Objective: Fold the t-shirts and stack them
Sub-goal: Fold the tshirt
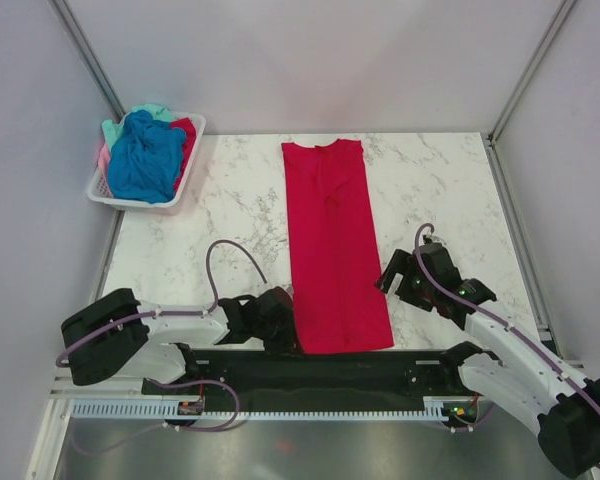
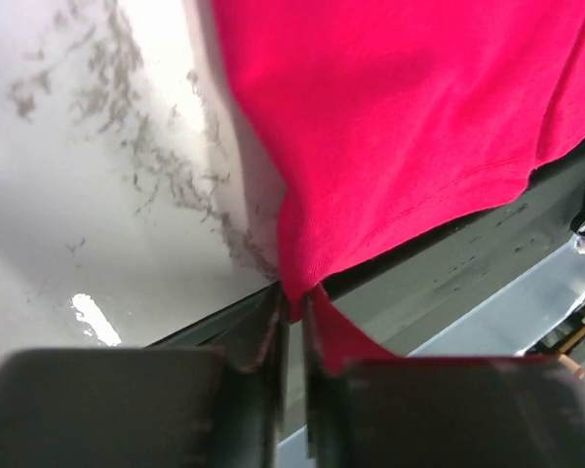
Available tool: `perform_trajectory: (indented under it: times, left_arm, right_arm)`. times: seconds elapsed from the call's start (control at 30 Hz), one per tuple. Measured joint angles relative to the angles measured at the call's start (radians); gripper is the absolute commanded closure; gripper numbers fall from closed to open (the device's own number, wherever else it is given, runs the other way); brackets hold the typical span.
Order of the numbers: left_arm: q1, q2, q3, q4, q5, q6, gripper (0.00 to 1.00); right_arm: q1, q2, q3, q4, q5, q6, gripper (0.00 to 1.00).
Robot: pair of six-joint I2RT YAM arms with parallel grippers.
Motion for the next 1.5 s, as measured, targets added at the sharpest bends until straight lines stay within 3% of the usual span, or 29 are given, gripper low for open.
perform_trajectory:
  times: [0.03,0.33,0.53,0.6,0.77,1.03,1.2,1.4,1.5]
  left_arm:
    - [0.0,0.0,0.002,0.003,-0.005,0.002,0.98]
    - [0.003,-0.084,0.023,-0.031,-0.068,0.004,0.98]
    - [0.019,-0.283,0.001,-0.091,-0.121,0.003,0.98]
    - [0.021,-0.319,-0.023,-0.097,-0.126,0.003,0.98]
    - [0.021,-0.325,-0.092,-0.119,-0.133,-0.005,0.98]
    - [0.022,-0.377,-0.166,-0.13,-0.14,-0.036,0.98]
    - [0.023,-0.39,-0.187,-0.125,-0.137,-0.044,0.98]
    - [0.023,-0.413,-0.209,-0.115,-0.135,-0.051,0.98]
    - [0.023,-0.422,-0.214,-0.114,-0.135,-0.053,0.98]
  right_arm:
    - [0.007,0.001,-0.004,0.004,-0.001,0.004,0.04]
    - [0.137,-0.002,-0.1,0.075,-0.006,0.103,0.07]
    - [0.338,-0.071,-0.158,0.051,0.043,0.241,0.12]
    - [0.4,-0.097,-0.167,0.032,0.07,0.288,0.18]
    - [0.55,-0.148,-0.196,-0.022,0.14,0.419,0.28]
    - [0.774,-0.081,-0.22,0.013,0.222,0.597,0.3]
    - [0.787,-0.005,-0.22,0.005,0.241,0.635,0.4]
    - [0.79,-0.019,-0.23,0.006,0.247,0.658,0.45]
    - [0.79,-0.043,-0.239,0.004,0.25,0.662,0.53]
